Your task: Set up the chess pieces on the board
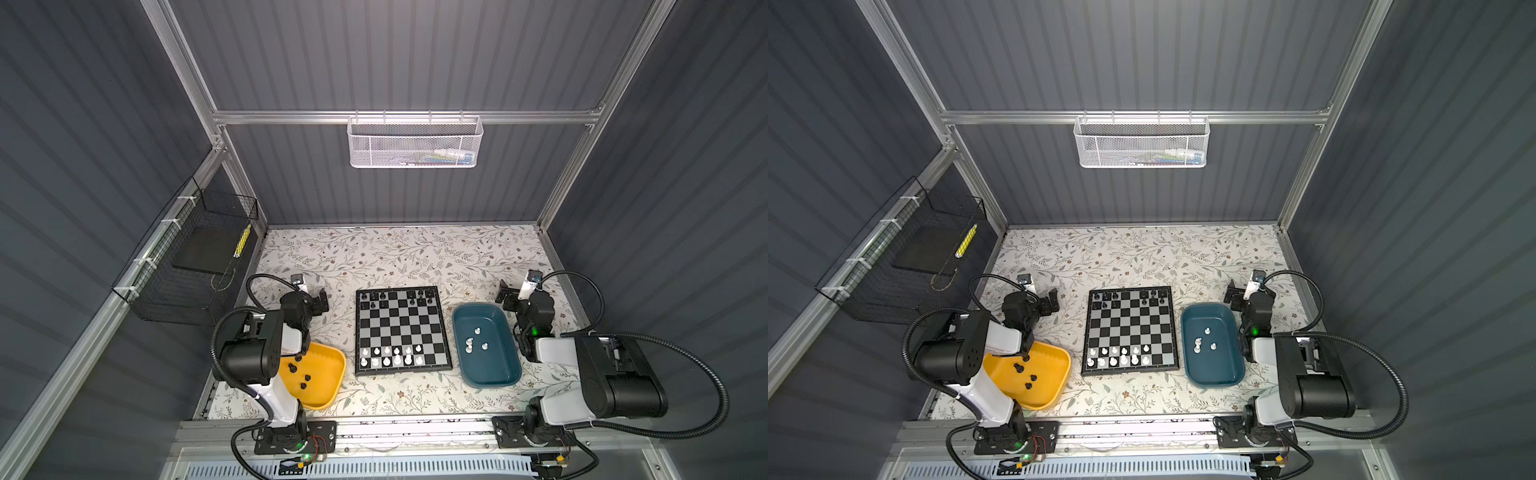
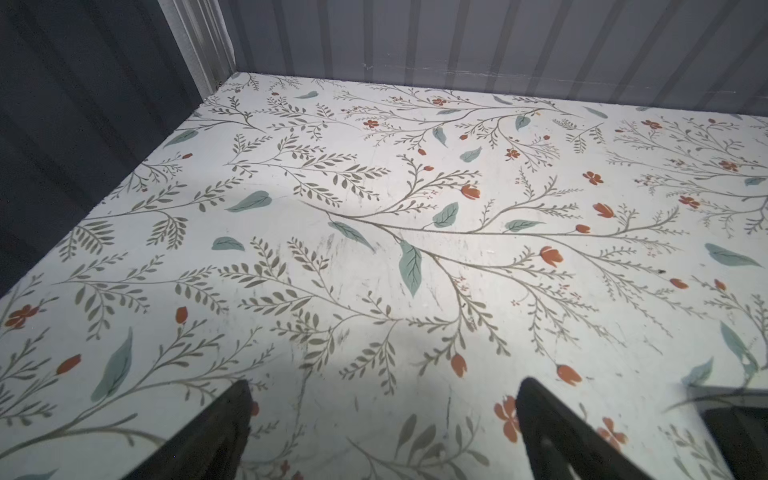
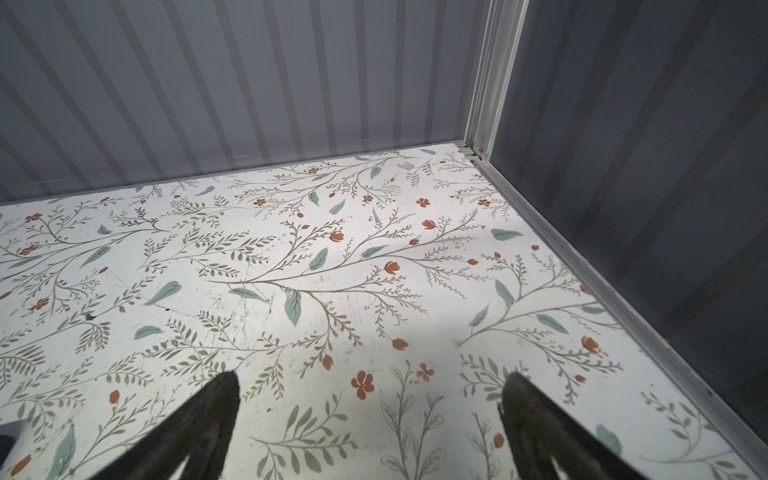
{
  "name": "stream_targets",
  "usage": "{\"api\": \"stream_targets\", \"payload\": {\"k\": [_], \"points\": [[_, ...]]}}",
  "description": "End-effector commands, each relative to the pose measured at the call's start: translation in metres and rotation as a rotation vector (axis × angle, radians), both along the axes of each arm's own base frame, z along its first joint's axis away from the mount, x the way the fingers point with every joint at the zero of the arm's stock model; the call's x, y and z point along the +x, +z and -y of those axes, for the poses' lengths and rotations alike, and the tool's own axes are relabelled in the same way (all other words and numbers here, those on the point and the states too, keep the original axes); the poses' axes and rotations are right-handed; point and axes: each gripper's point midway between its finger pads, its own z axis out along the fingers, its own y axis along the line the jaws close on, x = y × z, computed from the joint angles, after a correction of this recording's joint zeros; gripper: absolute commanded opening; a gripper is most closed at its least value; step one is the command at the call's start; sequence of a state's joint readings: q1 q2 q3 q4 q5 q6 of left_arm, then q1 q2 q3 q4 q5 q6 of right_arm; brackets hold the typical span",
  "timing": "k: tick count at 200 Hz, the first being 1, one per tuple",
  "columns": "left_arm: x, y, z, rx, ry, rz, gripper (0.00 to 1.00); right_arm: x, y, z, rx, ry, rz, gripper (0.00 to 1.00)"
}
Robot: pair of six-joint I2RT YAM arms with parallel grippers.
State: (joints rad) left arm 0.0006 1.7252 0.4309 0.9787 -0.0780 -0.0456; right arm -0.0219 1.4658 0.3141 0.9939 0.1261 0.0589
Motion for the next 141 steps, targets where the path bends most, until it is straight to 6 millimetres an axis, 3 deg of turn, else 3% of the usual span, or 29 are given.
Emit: {"api": "stream_targets", "payload": {"k": [1,141], "points": [[0.0031,0.0067,0.0017,0.014,-0.008,0.015,1.0,0.0003,0.0036,-0.0124,-0.017,0.082,0.014,0.99],[0.003,0.0066,0.0017,0.015,-0.008,0.015,1.0,0.0004,0.0032,-0.0151,-0.018,0.1,0.011,0.99]]}}
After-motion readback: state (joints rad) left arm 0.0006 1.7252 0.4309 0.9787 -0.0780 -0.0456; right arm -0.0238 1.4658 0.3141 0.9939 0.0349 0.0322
